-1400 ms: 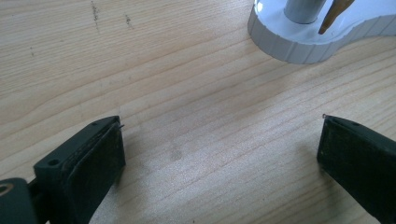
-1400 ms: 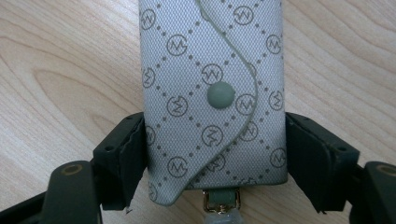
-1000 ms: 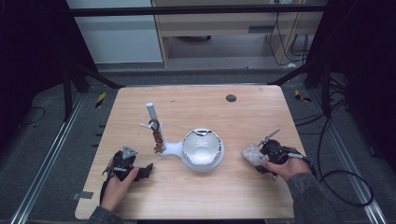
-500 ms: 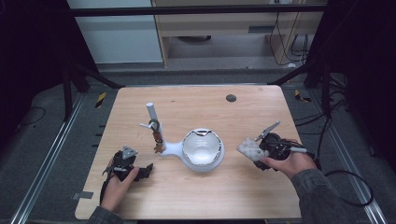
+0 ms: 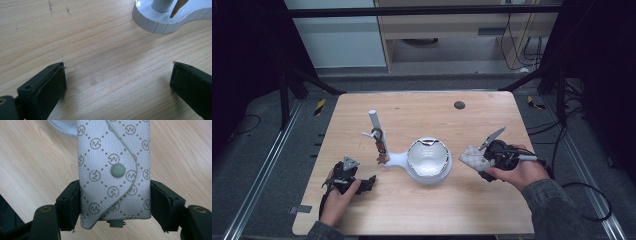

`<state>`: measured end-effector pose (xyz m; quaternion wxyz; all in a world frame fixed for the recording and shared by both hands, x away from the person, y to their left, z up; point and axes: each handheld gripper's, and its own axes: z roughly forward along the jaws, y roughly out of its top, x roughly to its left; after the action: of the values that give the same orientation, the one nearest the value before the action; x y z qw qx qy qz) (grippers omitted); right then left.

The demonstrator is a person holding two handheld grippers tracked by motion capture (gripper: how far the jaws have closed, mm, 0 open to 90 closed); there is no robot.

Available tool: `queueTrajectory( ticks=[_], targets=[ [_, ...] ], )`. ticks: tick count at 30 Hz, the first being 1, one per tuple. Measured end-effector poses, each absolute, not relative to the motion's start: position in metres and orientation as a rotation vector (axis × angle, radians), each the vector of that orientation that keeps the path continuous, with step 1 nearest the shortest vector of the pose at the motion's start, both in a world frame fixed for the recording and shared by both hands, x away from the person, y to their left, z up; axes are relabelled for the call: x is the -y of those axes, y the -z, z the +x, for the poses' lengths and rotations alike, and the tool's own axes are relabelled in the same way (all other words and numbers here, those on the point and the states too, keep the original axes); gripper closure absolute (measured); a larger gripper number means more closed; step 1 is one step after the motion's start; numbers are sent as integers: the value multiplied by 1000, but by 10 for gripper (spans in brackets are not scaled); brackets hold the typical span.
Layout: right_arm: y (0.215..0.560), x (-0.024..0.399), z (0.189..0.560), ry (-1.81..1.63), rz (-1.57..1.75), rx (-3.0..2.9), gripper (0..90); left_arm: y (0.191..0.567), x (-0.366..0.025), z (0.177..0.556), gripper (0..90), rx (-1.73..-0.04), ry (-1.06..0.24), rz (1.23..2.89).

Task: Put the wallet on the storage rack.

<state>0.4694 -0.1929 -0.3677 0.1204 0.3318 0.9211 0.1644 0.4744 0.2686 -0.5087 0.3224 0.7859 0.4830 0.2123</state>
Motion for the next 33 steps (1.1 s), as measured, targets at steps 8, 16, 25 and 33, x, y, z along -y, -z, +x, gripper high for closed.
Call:
queueTrajectory(
  ticks=[8, 16, 25, 33],
  targets=[
    [359, 178, 469, -470, 911, -2704, 313, 509, -269, 474, 0, -1267, -556, 2064],
    [350, 170, 466, -480, 879, -2709, 314, 509, -269, 474, 0, -1266, -551, 2059],
    [339, 160, 465, -482, 843, -2718, 314, 509, -269, 474, 0, -1263, -551, 2060],
    [332, 152, 465, -494, 816, -2724, 314, 509, -269, 474, 0, -1263, -551, 2059]
  ],
)
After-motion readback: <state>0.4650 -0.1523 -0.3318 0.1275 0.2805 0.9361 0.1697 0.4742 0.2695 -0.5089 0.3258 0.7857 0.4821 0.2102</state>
